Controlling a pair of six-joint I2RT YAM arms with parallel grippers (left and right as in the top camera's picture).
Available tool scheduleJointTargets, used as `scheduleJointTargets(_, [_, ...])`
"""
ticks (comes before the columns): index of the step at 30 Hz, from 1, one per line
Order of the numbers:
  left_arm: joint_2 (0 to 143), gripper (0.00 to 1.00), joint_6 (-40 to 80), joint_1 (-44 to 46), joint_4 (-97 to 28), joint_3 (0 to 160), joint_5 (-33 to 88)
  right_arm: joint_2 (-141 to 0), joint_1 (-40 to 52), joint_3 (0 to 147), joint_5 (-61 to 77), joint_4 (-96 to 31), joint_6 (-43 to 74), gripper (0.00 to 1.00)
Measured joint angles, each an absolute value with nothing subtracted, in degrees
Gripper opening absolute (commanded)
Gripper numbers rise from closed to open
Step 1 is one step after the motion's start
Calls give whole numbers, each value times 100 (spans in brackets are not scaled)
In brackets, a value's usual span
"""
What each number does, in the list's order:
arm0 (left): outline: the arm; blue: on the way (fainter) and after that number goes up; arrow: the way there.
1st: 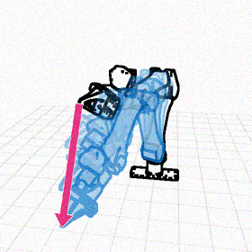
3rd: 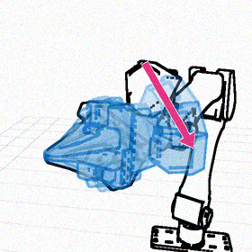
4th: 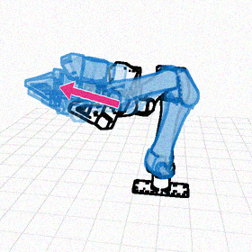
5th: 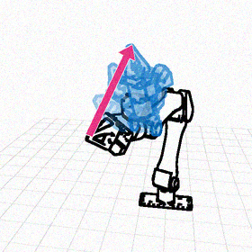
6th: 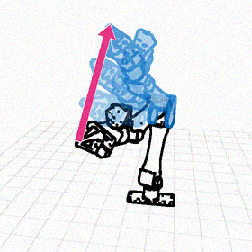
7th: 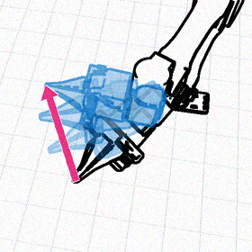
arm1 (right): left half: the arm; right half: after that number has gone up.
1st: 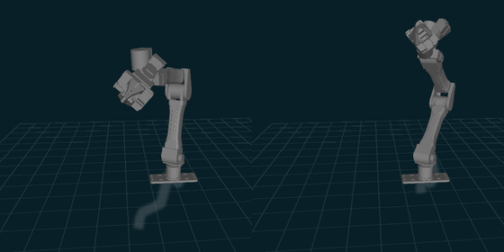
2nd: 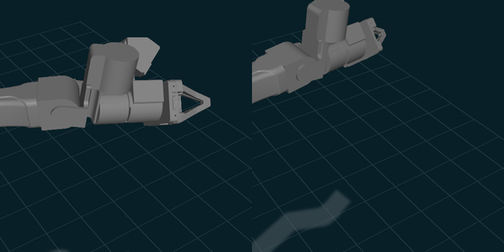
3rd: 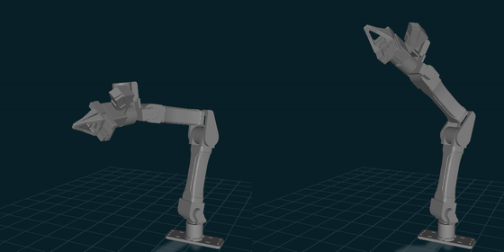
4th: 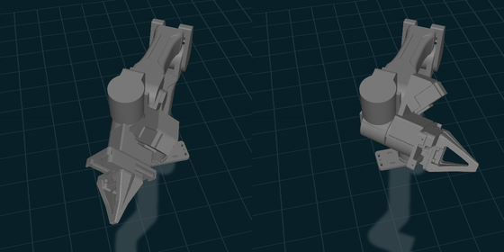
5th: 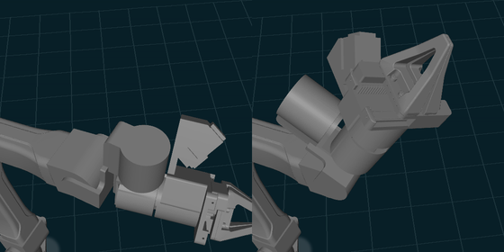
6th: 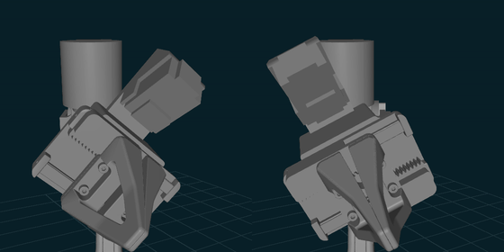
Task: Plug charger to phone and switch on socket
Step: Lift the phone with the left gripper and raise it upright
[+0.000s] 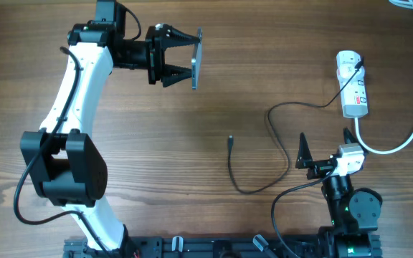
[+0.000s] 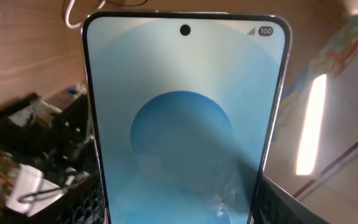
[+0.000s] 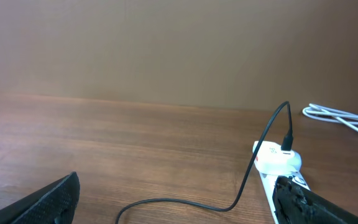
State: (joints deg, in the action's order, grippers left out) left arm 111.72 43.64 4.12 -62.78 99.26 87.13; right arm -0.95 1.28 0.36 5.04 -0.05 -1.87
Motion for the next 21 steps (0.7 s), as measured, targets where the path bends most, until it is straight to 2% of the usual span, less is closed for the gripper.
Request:
scheduleJointTargets(1, [11172,63,4571,408,-6278,9926,8713,-95,128,36,504,-5,-187,100])
scheduleJointTargets(6, [11172,63,4928,305,-6278,9926,8713,-95,128,36,504,-3,-187,100])
scheduleJointTargets(21, [11172,63,5026,14,-6261,9926,8713,-95,128,36,504,-5,-187,100])
